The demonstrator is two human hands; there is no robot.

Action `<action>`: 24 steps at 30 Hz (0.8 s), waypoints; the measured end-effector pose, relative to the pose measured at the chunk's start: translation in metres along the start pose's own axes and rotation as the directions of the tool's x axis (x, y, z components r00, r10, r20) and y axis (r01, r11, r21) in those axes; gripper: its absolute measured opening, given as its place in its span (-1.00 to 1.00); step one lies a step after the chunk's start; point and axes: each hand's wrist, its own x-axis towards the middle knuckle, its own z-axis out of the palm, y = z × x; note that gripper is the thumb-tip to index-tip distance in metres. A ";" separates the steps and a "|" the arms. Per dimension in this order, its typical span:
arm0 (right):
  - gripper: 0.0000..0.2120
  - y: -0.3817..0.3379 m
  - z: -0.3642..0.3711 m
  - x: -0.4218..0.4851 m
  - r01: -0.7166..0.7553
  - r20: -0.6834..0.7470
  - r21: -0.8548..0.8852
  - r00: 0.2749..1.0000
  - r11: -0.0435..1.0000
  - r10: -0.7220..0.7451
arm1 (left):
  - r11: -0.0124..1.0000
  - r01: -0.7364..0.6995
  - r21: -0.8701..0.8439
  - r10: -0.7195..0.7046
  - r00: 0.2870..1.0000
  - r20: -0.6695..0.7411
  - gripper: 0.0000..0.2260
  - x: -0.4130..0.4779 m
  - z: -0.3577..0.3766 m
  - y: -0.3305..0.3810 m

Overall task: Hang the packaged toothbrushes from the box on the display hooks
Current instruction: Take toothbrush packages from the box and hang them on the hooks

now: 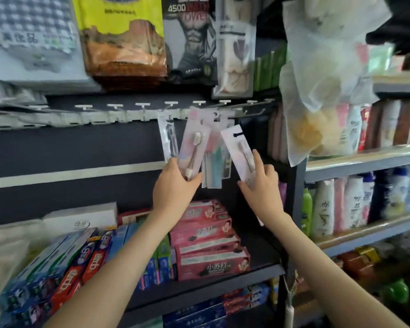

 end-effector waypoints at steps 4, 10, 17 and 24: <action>-0.27 0.018 0.017 0.025 0.005 -0.028 0.040 1.000 0.999 -0.004 | 1.000 0.010 0.029 -0.009 1.000 -0.027 -0.48 0.024 0.031 0.009; -0.31 0.029 0.038 0.060 0.050 -0.018 -0.010 0.999 0.999 -0.050 | 0.996 0.036 0.086 -0.032 0.998 -0.051 -0.53 0.044 0.058 0.005; -0.34 0.035 0.055 0.104 -0.091 0.017 -0.067 0.996 0.994 0.092 | 0.991 0.125 0.046 -0.123 0.992 -0.041 -0.61 0.049 0.075 -0.005; -0.30 0.026 0.068 0.114 -0.171 0.144 -0.025 0.974 0.985 0.173 | 0.990 0.125 0.067 -0.121 0.991 -0.055 -0.63 0.050 0.083 -0.008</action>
